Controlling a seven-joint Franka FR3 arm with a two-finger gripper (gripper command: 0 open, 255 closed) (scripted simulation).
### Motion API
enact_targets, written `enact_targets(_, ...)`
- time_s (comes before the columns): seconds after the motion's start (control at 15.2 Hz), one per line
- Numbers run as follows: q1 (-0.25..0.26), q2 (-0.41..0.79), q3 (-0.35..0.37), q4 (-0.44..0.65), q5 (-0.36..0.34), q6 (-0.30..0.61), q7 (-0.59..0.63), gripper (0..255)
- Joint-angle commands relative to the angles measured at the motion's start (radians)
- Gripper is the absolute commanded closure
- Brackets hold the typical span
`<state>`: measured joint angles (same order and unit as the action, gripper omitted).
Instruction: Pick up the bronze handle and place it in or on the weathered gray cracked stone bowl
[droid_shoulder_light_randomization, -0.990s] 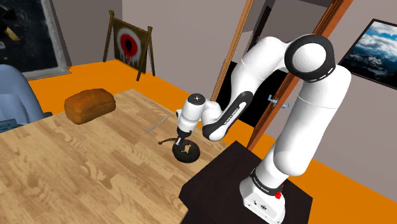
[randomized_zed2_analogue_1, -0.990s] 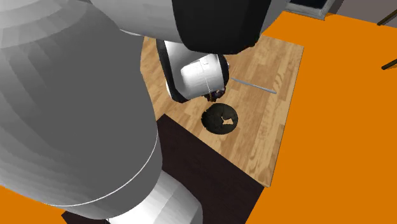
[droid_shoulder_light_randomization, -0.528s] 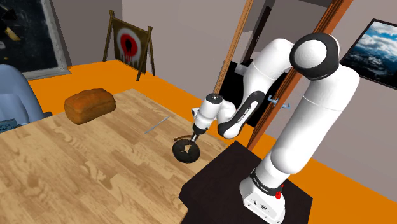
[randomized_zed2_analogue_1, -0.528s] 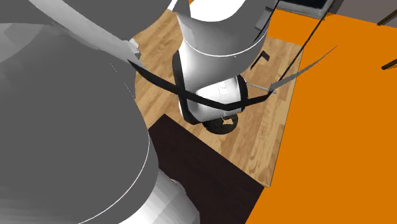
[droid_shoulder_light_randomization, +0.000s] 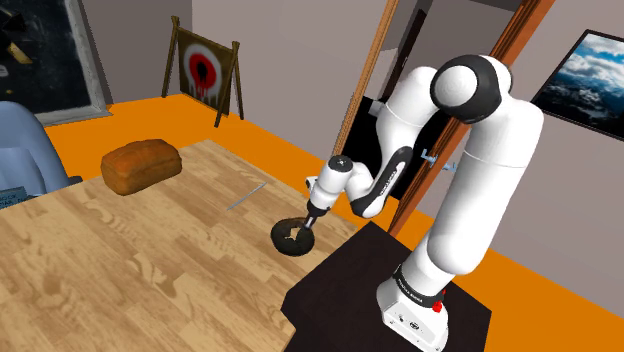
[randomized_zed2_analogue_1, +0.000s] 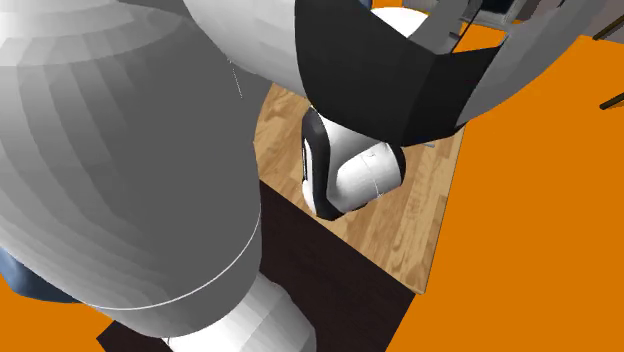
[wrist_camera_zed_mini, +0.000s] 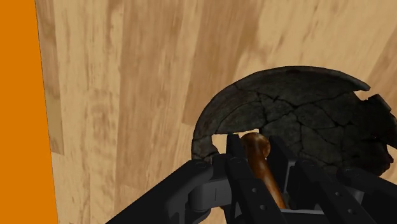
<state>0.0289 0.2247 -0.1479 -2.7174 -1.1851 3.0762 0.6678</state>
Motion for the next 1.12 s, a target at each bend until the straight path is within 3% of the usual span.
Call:
enact_targets(0.0, 0.039, 0.047, -0.046, 0.032, -0.111, 0.023, 0.110, 255)
enact_targets(0.26, 0.117, 0.151, -0.128, 0.115, -0.351, 0.071, 0.366, 255)
enact_targets(0.79, 0.113, 0.151, -0.124, 0.115, -0.351, 0.069, 0.366, 255)
enact_targets(0.86, 0.113, 0.151, -0.124, 0.115, -0.351, 0.069, 0.366, 0)
enact_targets(1.06, 0.113, 0.151, -0.124, 0.115, -0.351, 0.069, 0.366, 0)
